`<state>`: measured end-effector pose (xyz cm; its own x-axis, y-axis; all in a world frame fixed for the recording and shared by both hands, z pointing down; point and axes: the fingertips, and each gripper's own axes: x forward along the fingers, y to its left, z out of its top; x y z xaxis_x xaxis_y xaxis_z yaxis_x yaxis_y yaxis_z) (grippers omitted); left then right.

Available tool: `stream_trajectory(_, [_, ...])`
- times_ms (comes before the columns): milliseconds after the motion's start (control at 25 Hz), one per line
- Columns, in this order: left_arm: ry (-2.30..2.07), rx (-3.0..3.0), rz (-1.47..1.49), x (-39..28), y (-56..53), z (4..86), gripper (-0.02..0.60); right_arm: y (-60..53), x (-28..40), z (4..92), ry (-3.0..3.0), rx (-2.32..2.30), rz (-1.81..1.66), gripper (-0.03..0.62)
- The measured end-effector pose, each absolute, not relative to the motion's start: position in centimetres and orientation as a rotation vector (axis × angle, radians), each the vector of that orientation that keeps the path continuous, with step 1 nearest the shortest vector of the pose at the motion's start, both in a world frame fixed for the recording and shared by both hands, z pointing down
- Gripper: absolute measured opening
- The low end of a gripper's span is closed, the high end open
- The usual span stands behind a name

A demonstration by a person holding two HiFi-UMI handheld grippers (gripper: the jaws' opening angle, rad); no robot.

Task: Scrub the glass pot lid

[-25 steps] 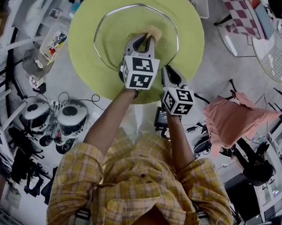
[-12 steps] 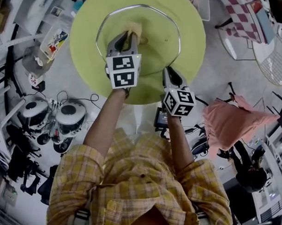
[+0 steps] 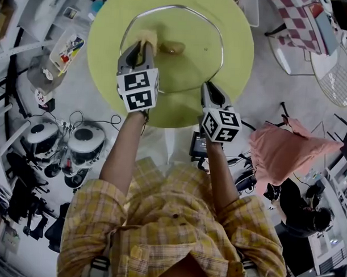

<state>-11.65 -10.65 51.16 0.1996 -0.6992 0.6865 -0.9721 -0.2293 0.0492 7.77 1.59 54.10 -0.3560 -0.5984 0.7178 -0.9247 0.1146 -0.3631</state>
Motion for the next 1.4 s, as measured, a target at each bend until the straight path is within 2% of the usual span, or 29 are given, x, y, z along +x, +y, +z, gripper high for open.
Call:
stream_trajectory(520, [-1.628, 1.973, 0.774, -14.9, -9.8, 50.9, 0.043, 1.7, 7.6, 54.0, -1.995, 1.481, 1.110, 0.055])
stream_trajectory(1400, [-1.557, 1.969, 0.781, -12.4, -8.6, 52.1, 0.043, 2.0, 7.3, 53.9, -2.001, 1.478, 1.108, 0.055])
